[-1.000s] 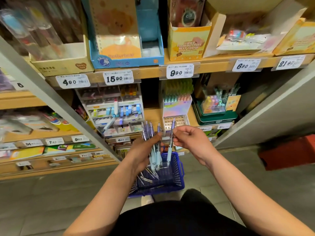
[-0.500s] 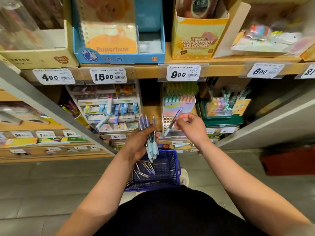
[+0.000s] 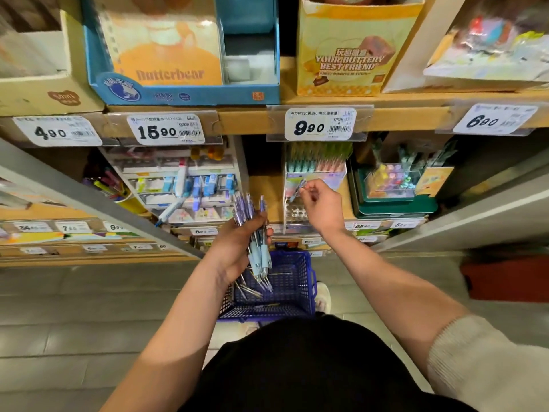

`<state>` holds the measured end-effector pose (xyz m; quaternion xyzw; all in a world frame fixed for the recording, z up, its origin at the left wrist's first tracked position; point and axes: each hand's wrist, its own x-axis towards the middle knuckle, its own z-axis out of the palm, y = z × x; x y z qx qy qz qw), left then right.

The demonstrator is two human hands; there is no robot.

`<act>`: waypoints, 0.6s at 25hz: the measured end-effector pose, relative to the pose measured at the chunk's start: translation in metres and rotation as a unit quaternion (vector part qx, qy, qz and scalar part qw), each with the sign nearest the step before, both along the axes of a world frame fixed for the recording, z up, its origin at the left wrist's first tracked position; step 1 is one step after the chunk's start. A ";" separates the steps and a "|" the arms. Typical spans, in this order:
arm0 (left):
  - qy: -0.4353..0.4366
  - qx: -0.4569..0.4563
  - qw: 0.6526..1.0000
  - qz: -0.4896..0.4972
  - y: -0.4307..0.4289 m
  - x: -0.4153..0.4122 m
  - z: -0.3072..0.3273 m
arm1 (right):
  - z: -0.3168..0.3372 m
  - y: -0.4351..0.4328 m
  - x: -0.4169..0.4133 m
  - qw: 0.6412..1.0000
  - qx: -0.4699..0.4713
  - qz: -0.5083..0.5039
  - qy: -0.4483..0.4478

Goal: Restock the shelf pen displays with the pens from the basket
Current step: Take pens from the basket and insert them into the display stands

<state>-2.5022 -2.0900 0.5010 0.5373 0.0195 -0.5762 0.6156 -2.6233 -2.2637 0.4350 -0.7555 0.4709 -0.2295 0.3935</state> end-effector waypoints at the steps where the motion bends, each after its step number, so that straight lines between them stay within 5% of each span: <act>1: 0.000 0.002 1.000 0.000 0.000 0.000 -0.001 | -0.002 -0.002 0.002 1.000 -0.001 0.004 0.009; 8: 0.005 0.041 0.999 0.000 -0.004 0.000 -0.004 | -0.016 -0.011 0.015 0.987 -0.015 0.097 0.124; 15: 0.001 0.043 0.999 -0.001 -0.013 0.002 -0.005 | -0.019 -0.014 0.027 0.975 -0.008 0.085 0.203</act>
